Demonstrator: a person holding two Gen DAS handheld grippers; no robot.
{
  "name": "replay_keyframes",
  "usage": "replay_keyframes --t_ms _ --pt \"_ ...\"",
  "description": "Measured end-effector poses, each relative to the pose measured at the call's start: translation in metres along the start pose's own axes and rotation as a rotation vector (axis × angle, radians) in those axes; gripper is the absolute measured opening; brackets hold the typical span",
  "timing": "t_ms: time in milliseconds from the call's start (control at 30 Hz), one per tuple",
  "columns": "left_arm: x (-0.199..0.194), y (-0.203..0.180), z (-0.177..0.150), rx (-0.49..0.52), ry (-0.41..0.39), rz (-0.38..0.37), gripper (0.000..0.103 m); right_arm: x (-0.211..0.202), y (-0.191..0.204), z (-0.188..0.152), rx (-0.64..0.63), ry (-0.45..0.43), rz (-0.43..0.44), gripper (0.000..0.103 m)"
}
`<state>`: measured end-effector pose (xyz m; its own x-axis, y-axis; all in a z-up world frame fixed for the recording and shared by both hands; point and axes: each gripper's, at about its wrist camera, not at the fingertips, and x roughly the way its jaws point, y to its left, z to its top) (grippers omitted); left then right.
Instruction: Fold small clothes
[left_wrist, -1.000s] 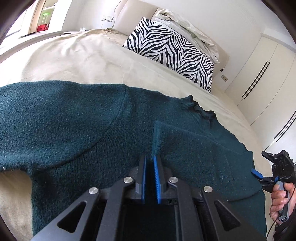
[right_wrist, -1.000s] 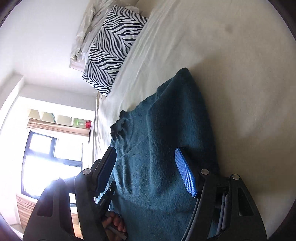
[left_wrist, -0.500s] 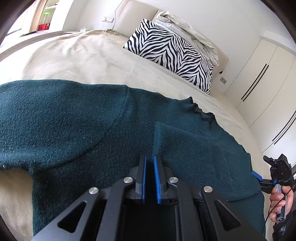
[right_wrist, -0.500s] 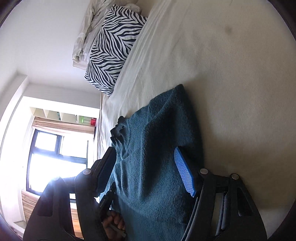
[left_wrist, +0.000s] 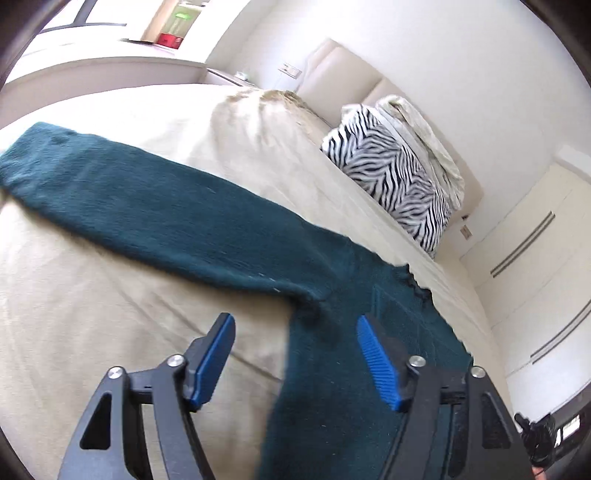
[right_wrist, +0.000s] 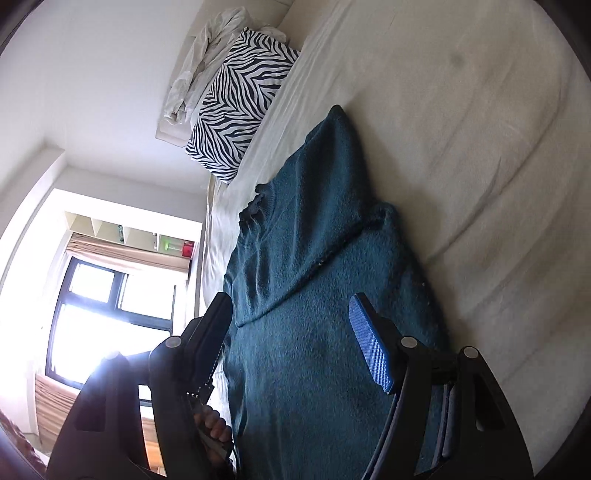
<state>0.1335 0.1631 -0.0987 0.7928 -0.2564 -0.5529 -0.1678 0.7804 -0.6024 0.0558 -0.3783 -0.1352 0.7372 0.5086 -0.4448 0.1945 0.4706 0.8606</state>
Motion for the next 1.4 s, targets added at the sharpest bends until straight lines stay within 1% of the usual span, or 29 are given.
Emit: replay_keyframes --t_ms 67,133,167,200,233,300,400,433,467,533,567,600,667,733,800,900,933,967,1000,1067,1133,1167,1200,1233,1267,1333,1367,1400 --pt "-0.029 0.054 0.021 -0.17 -0.075 0.019 0.078 0.011 0.008 -0.023 0.0 0.031 0.02 0.066" --pt "-0.046 0.108 0.037 -0.353 -0.11 0.03 0.078 0.025 0.016 -0.042 0.015 0.055 0.047 0.066" --pt "-0.05 0.132 0.044 -0.438 -0.117 0.015 0.078 0.031 0.02 -0.05 0.018 0.067 0.056 0.066" --pt "-0.054 0.152 0.048 -0.515 -0.129 -0.015 0.075 0.037 0.025 -0.058 0.016 0.076 0.059 0.066" --pt "-0.056 0.167 0.053 -0.574 -0.142 -0.043 0.074 0.043 0.03 -0.064 0.011 0.082 0.061 0.066" --pt "-0.054 0.186 0.064 -0.645 -0.163 -0.072 0.074 0.054 0.041 -0.073 0.007 0.097 0.069 0.066" --pt "-0.042 0.201 0.08 -0.701 -0.2 -0.071 0.074 0.062 0.054 -0.084 -0.009 0.112 0.072 0.066" --pt "-0.038 0.203 0.087 -0.712 -0.204 -0.067 0.072 0.062 0.057 -0.088 -0.015 0.112 0.073 0.066" --pt "-0.033 0.202 0.093 -0.71 -0.204 -0.06 0.067 0.062 0.06 -0.092 -0.019 0.114 0.071 0.066" --pt "-0.024 0.196 0.108 -0.665 -0.18 -0.048 0.046 0.059 0.062 -0.095 -0.023 0.112 0.07 0.066" --pt "-0.02 0.19 0.113 -0.635 -0.158 -0.033 0.025 0.058 0.062 -0.099 -0.023 0.109 0.065 0.066" --pt "-0.019 0.183 0.117 -0.603 -0.151 -0.021 0.014 0.057 0.059 -0.096 -0.018 0.106 0.06 0.066" --pt "-0.024 0.158 0.123 -0.51 -0.171 -0.008 0.014 0.053 0.05 -0.095 -0.001 0.094 0.06 0.066" --pt "-0.028 0.121 0.124 -0.389 -0.176 0.002 0.011 0.049 0.038 -0.092 0.03 0.08 0.061 0.066" --pt "-0.025 0.075 0.123 -0.256 -0.164 0.008 0.011 0.045 0.028 -0.09 0.05 0.064 0.066 0.066" --pt "-0.016 -0.015 0.107 -0.025 -0.132 -0.003 0.011 0.038 0.016 -0.086 0.068 0.048 0.078 0.066" --pt "-0.008 -0.051 0.099 0.067 -0.112 -0.006 0.011 0.036 0.012 -0.085 0.076 0.041 0.083 0.066" --pt "0.004 -0.086 0.082 0.16 -0.088 -0.011 0.011 0.033 0.008 -0.083 0.085 0.032 0.087 0.066" --pt "0.016 -0.119 0.061 0.252 -0.064 -0.014 0.011 0.03 0.003 -0.081 0.094 0.021 0.091 0.066" --pt "0.046 -0.18 0.009 0.453 -0.003 -0.013 0.011 0.024 -0.006 -0.079 0.114 0.002 0.093 0.066" --pt "0.077 -0.223 -0.048 0.632 0.075 -0.01 0.02 0.019 -0.015 -0.077 0.132 -0.005 0.094 0.066" --pt "0.089 -0.233 -0.075 0.698 0.128 0.013 0.037 0.017 -0.017 -0.075 0.131 -0.006 0.091 0.066" --pt "0.098 -0.236 -0.095 0.732 0.178 0.029 0.06 0.013 -0.018 -0.074 0.122 -0.008 0.081 0.066" --pt "0.099 -0.231 -0.109 0.736 0.207 0.021 0.066 0.011 -0.018 -0.072 0.108 -0.01 0.069 0.066" --pt "0.09 -0.224 -0.122 0.73 0.21 -0.002 0.07 0.007 -0.018 -0.07 0.091 -0.011 0.054 0.066" --pt "0.076 -0.216 -0.125 0.712 0.211 -0.028 0.077 0.005 -0.016 -0.066 0.057 -0.009 0.032 0.066" --pt "0.069 -0.211 -0.122 0.699 0.198 -0.039 0.085 0.008 -0.014 -0.063 0.046 -0.004 0.02 0.066" --pt "0.059 -0.202 -0.119 0.687 0.178 -0.06 0.089 0.013 -0.011 -0.059 0.036 0.005 0.004 0.066"
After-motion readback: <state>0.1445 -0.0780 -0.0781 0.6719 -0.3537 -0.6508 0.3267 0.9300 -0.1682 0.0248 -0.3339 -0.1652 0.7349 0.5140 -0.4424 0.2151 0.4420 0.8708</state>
